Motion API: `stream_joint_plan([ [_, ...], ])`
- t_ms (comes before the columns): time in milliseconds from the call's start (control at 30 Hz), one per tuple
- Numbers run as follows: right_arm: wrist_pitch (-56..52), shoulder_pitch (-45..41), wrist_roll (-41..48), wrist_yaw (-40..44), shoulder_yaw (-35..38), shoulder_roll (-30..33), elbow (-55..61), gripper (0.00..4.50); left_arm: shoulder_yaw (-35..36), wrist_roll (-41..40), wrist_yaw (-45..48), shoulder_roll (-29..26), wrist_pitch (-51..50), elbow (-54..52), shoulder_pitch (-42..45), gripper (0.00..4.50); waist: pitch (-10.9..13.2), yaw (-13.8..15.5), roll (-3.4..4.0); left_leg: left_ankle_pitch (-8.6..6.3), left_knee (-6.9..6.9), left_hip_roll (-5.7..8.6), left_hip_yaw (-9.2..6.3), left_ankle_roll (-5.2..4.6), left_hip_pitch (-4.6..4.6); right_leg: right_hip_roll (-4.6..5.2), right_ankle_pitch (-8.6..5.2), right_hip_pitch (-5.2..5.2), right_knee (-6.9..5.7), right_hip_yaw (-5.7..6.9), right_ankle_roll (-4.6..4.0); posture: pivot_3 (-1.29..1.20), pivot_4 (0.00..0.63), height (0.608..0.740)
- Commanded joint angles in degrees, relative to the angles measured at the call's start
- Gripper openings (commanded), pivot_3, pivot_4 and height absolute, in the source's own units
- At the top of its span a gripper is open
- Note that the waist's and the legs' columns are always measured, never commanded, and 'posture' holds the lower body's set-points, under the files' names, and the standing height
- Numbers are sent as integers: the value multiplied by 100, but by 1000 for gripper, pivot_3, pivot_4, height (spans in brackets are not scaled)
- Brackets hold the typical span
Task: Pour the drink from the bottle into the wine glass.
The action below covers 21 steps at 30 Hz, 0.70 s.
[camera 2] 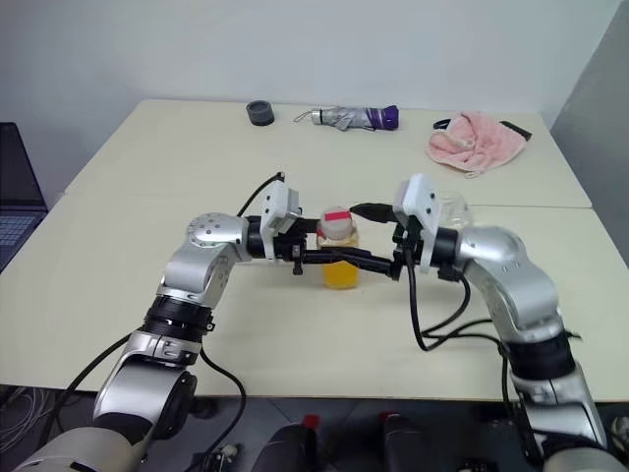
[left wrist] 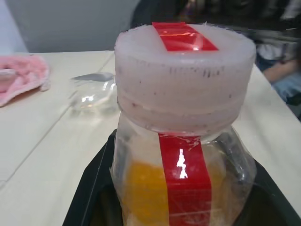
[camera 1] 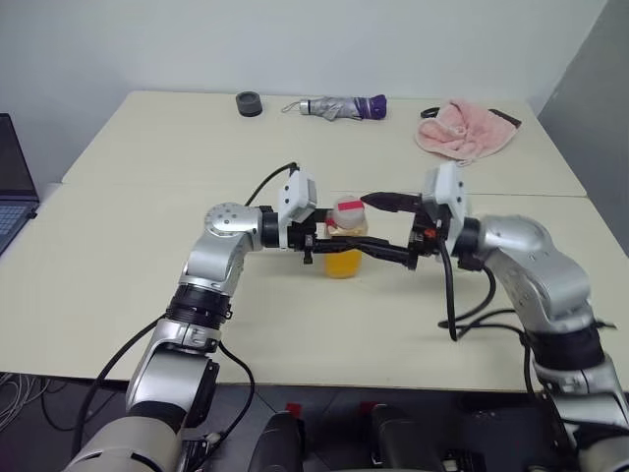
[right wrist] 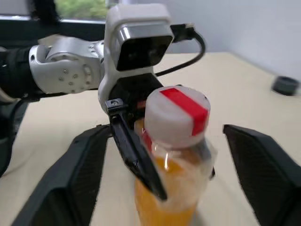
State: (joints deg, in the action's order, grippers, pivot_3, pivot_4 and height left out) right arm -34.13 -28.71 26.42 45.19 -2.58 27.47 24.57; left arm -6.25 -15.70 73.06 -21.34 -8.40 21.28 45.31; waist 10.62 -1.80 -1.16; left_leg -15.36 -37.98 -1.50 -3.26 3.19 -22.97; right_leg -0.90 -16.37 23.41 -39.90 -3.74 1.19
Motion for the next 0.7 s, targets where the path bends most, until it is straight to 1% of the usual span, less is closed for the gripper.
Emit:
stream_joint_plan([
  [33,-693,363,235,-1291,182,-499,1319,4246,61,-59,-62,71,163,29,172,1850,-1,-9,0,0,0,1,2,0,1,-2,0,0,0,-1,0,0,150,740],
  [100,-1008,574,-104,-2117,-54,-889,1719,4246,23,3,-90,120,261,177,231,1850,0,-17,0,0,-1,2,2,1,4,-7,0,-1,-2,-2,0,0,150,740],
  [167,-1211,570,-807,-3070,-465,-1317,1794,4246,-12,43,-84,199,332,336,313,1850,0,-24,0,1,-2,1,2,2,5,-13,0,0,-6,-3,0,0,150,740],
  [233,-1313,478,-1214,-3684,-753,-1713,1670,4246,-52,80,-53,271,422,500,403,1850,-1,-19,0,4,-4,2,2,6,7,-14,0,1,-8,-3,0,0,150,740],
  [367,-1347,400,-1506,-3972,-1134,-2038,1516,4246,-80,133,9,364,574,771,555,1850,-1,-15,0,4,-4,5,4,6,5,-14,0,1,-5,-3,1,0,150,740],
  [500,-1243,372,-1765,-4167,-1147,-2163,1279,4246,-88,176,56,430,697,965,643,1850,-1,-15,0,3,0,5,5,6,2,-12,0,2,1,-3,0,0,150,740],
  [667,-1085,392,-1858,-4167,-1091,-2263,1170,4246,-86,187,72,459,766,1021,645,1850,-1,-18,0,3,1,4,5,5,2,-13,0,3,0,-3,0,0,150,740],
  [700,-1044,394,-1881,-4149,-1094,-2262,1153,4073,-83,185,68,463,772,1024,645,1850,-1,-19,0,3,1,4,6,5,2,-13,0,3,0,-3,0,0,150,740],
])
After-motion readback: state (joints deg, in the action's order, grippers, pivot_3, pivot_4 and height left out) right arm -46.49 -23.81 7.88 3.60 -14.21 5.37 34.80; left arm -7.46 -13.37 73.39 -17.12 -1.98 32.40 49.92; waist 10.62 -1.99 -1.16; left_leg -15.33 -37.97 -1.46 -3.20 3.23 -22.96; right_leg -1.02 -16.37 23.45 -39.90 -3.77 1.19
